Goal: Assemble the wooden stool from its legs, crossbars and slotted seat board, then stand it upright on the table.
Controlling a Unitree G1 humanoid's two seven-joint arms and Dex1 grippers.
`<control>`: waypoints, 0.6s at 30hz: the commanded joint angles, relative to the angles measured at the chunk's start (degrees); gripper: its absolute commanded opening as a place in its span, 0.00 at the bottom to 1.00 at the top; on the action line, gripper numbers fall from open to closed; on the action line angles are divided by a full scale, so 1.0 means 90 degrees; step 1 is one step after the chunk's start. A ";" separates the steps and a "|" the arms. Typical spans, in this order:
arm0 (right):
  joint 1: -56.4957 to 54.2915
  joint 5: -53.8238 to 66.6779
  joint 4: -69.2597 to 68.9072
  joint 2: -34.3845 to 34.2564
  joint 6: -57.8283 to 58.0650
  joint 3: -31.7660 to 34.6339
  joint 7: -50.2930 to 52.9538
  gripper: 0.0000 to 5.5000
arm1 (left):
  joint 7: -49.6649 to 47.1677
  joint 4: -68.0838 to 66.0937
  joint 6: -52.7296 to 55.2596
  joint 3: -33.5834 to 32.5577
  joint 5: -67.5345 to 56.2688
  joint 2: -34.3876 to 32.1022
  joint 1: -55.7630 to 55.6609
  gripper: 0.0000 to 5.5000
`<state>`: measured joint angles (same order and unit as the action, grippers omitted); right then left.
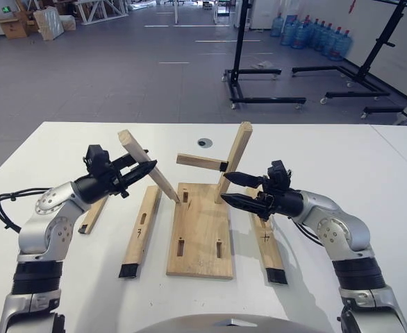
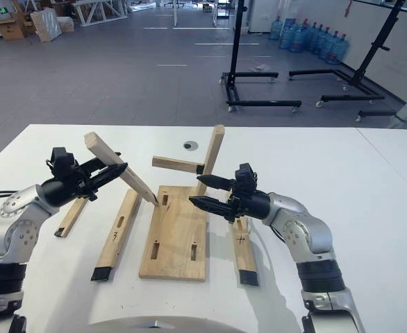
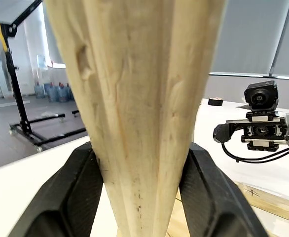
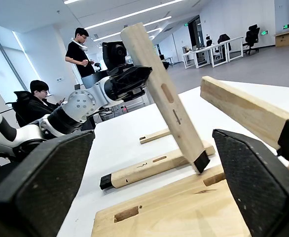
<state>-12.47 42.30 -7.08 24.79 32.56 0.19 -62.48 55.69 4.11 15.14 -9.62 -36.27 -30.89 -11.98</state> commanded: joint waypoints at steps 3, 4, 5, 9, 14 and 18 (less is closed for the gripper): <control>-0.0101 0.0098 -0.0134 0.0056 0.0122 0.0061 0.0084 0.80 | 0.0366 -0.0305 -0.0222 0.0295 0.0145 0.0153 -0.0454 0.38; -0.0114 0.0112 -0.0135 0.0062 0.0139 0.0064 0.0080 0.80 | 0.0446 -0.0359 -0.0263 0.0322 0.0146 0.0175 -0.0512 0.38; -0.0129 0.0122 -0.0131 0.0065 0.0154 0.0064 0.0073 0.80 | 0.0522 -0.0402 -0.0313 0.0328 0.0135 0.0203 -0.0548 0.38; -0.0204 0.0062 -0.0069 0.0054 0.0120 0.0063 0.0083 0.80 | 0.0876 -0.0835 -0.0595 0.0570 0.0445 0.0193 -0.0708 0.38; -0.0262 0.0079 -0.0086 0.0068 0.0098 0.0081 0.0052 0.80 | 0.1246 -0.1051 -0.0746 0.0857 0.0804 0.0007 -0.0823 0.38; -0.0285 0.0164 -0.0186 0.0079 0.0087 0.0150 0.0005 0.80 | 0.1572 -0.1122 -0.0642 0.1087 0.0893 -0.0146 -0.0970 0.38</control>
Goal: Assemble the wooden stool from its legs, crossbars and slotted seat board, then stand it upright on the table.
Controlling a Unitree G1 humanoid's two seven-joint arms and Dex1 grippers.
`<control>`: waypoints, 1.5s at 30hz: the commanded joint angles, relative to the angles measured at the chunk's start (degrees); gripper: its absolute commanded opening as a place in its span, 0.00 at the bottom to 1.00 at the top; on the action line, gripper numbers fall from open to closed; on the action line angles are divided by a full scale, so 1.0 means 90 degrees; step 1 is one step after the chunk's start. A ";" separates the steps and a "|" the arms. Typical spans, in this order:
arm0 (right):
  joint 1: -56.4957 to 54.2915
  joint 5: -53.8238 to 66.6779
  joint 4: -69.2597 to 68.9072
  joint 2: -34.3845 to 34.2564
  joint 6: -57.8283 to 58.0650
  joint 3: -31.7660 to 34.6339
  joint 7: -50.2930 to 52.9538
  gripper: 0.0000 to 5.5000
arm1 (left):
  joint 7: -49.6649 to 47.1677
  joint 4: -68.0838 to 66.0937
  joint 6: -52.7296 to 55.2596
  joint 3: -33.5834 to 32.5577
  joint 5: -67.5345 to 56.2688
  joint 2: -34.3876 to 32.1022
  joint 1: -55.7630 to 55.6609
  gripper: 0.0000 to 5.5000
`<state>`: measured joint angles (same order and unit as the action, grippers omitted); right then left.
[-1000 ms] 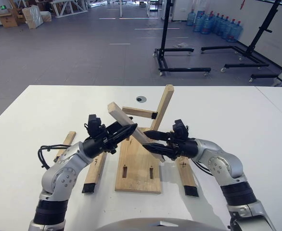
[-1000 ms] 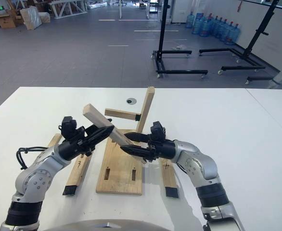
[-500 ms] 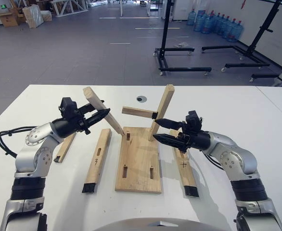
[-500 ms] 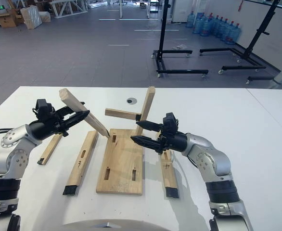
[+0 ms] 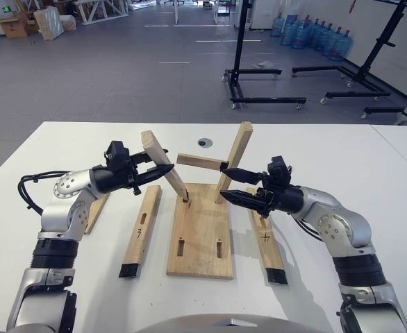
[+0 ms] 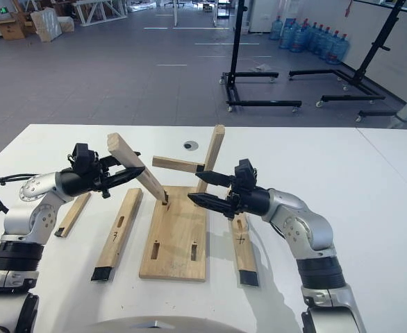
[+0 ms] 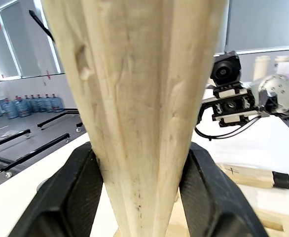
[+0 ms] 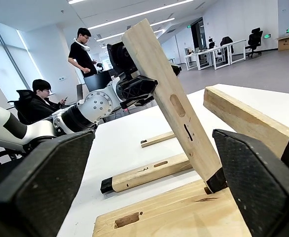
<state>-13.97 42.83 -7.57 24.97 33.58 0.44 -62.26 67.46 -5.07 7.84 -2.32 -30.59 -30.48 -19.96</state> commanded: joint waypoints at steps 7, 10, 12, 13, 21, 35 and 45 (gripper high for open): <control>-0.0224 0.0189 -0.0207 0.0013 -0.0030 0.0145 0.0007 0.80 | 0.0895 -0.0213 0.0423 0.0469 0.0281 -0.0693 -0.0613 0.38; -0.0189 0.0176 -0.0238 -0.0034 -0.0052 0.0109 0.0049 0.80 | 0.1039 -0.0334 0.0426 0.0478 0.0339 -0.0782 -0.0747 0.38; -0.0161 0.0166 -0.0245 -0.0062 -0.0066 0.0090 0.0062 0.80 | 0.1084 -0.0387 0.0430 0.0463 0.0361 -0.0805 -0.0829 0.38; -0.0140 0.0138 -0.0239 -0.0075 -0.0084 0.0073 0.0071 0.80 | 0.1101 -0.0429 0.0426 0.0457 0.0381 -0.0816 -0.0876 0.38; -0.0085 0.0053 -0.0197 -0.0178 -0.0196 -0.0086 0.0134 0.80 | 0.1154 -0.0895 0.0259 0.0524 0.0675 -0.0777 -0.1163 0.38; -0.0251 0.0203 -0.0294 -0.0071 -0.0142 0.0044 0.0074 0.80 | 0.1548 -0.0628 0.1125 0.0787 0.0530 -0.0848 -0.1024 0.38; -0.1128 0.0965 -0.0947 0.0350 0.0013 0.0827 0.0203 0.80 | 0.1450 -0.0331 0.2007 0.0662 0.0239 -0.0980 -0.1039 0.38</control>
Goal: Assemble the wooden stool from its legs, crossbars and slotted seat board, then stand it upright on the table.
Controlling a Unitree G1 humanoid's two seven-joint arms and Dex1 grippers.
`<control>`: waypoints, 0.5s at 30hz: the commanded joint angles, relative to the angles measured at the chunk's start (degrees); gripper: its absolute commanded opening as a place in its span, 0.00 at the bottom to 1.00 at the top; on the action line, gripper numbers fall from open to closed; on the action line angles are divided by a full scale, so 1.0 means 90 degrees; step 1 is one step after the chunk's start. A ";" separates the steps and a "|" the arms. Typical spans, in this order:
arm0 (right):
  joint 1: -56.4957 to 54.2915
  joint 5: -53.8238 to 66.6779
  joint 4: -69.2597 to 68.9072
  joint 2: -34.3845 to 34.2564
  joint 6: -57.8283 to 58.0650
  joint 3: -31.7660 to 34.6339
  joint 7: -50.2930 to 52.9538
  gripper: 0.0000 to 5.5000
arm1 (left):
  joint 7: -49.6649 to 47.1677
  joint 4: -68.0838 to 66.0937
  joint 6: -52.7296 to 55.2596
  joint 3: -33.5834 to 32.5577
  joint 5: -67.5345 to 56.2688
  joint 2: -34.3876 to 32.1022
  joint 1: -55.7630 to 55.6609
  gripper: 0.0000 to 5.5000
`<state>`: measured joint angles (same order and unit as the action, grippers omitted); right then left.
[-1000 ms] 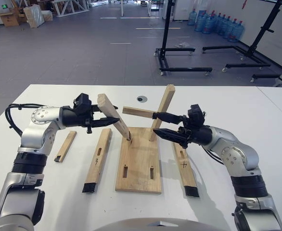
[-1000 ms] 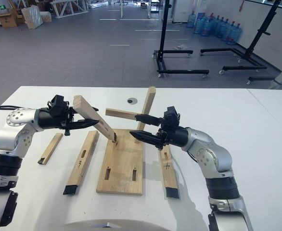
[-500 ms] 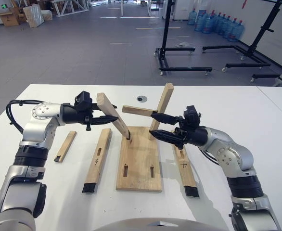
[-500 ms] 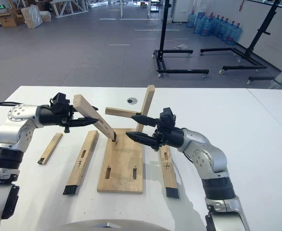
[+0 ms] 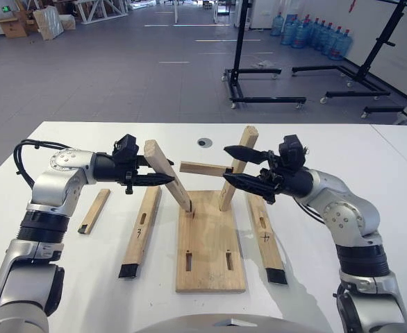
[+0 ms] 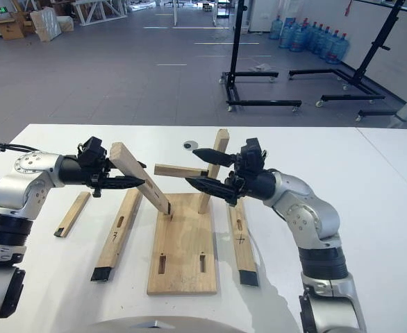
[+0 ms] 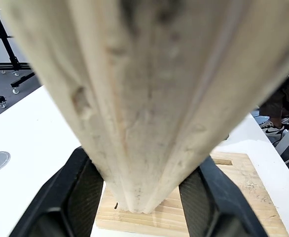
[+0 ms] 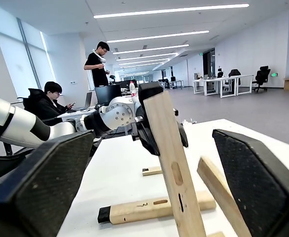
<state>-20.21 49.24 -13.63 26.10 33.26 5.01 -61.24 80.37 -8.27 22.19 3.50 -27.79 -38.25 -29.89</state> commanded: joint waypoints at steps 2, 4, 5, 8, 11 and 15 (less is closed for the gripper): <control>-0.0639 0.0315 -0.0404 0.0335 0.0007 0.0465 0.0140 0.80 | 0.0011 0.0039 0.0516 0.0022 -0.0101 -0.0127 0.0078 0.38; -0.0954 -0.0037 -0.0091 0.0375 -0.0328 0.0531 0.0282 0.80 | 0.0024 0.0002 0.0564 0.0059 -0.0083 -0.0115 0.0124 0.38; -0.1094 -0.0295 0.0174 0.0385 -0.0523 0.0495 0.0321 0.80 | 0.0023 -0.0036 0.0563 0.0072 -0.0063 -0.0098 0.0138 0.38; -0.1199 -0.0898 0.0801 0.0422 -0.1003 0.0240 0.0145 0.80 | 0.0000 -0.0134 0.0552 0.0130 -0.0015 -0.0025 0.0117 0.38; -0.1329 -0.1255 0.1373 0.0365 -0.1280 0.0000 -0.0060 0.80 | 0.0035 -0.0312 0.0589 0.0239 0.0024 0.0050 0.0047 0.38; -0.1339 -0.1979 0.2110 0.0388 -0.1716 -0.0483 -0.0330 0.80 | 0.0062 -0.0771 0.0569 0.0343 0.0085 0.0225 -0.0182 0.38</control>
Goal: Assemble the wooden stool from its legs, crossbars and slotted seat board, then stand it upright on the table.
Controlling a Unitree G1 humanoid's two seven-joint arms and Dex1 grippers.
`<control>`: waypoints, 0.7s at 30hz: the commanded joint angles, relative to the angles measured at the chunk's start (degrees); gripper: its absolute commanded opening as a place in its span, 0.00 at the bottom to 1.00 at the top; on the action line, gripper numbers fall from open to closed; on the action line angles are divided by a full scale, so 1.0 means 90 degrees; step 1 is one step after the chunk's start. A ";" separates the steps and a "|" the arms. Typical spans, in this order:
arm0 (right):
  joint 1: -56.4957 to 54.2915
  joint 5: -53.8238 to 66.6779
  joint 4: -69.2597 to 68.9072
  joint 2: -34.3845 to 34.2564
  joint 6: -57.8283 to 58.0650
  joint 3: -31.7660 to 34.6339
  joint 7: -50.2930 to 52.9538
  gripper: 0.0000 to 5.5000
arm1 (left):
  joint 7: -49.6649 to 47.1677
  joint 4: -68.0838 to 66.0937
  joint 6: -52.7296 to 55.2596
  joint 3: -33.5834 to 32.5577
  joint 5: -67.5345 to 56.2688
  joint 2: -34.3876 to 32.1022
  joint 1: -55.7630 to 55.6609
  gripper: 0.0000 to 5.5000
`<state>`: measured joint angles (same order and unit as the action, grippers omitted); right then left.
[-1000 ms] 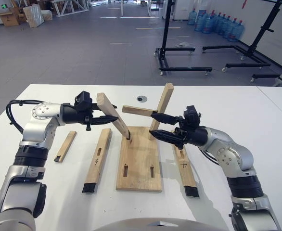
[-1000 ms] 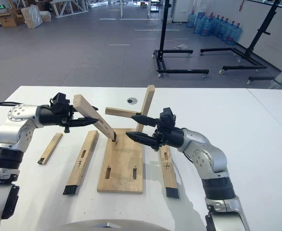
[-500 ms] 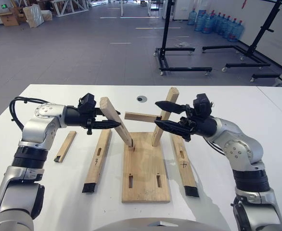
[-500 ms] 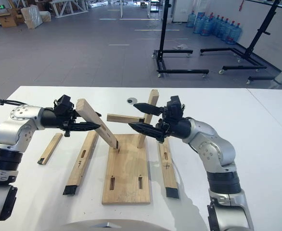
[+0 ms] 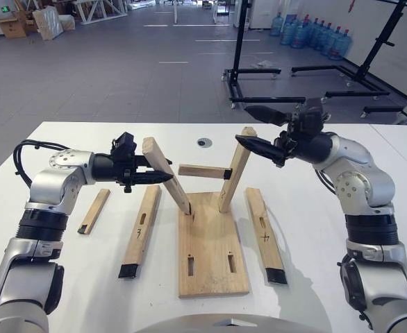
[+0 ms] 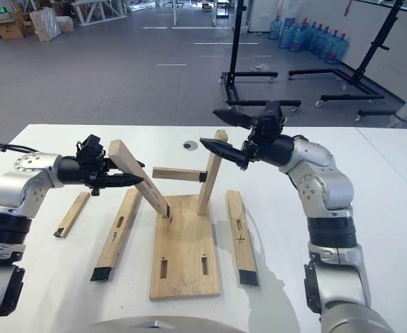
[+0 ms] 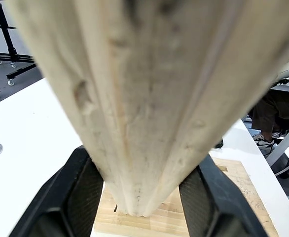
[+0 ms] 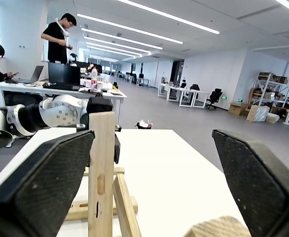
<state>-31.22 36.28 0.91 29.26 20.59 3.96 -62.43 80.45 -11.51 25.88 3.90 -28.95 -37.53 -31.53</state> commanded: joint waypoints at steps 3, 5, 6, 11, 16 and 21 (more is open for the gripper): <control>0.0038 -0.0779 0.0714 0.0126 -0.0401 -0.0624 -0.0490 0.80 | 0.0239 -0.1028 0.0245 0.0485 0.0330 0.0244 -0.0271 0.38; 0.0080 -0.0839 0.0768 0.0145 -0.0459 -0.0697 -0.0579 0.80 | 0.0422 -0.1453 0.0204 0.0664 0.0480 0.0252 -0.0394 0.38; 0.0095 -0.0833 0.0771 0.0151 -0.0464 -0.0706 -0.0603 0.80 | 0.0449 -0.1712 0.0123 0.0766 0.0604 0.0290 -0.0467 0.38; 0.0150 -0.0822 0.0650 0.0129 -0.0433 -0.0776 -0.0588 0.80 | 0.0468 -0.2458 -0.0217 0.0965 0.0859 0.0494 -0.0781 0.38; 0.0205 -0.0774 0.0426 -0.0009 -0.0344 -0.0926 -0.0499 0.80 | 0.0466 -0.2693 -0.0361 0.1090 0.0989 0.0716 -0.0987 0.38; 0.0292 -0.0832 0.0438 -0.0038 -0.0345 -0.0963 -0.0367 0.80 | 0.0552 -0.2456 -0.0346 0.1135 0.0984 0.0727 -0.0855 0.38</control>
<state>-31.78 30.47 4.03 29.34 14.93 -2.06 -65.29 85.49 -33.53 21.51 10.45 -24.34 -32.29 -43.20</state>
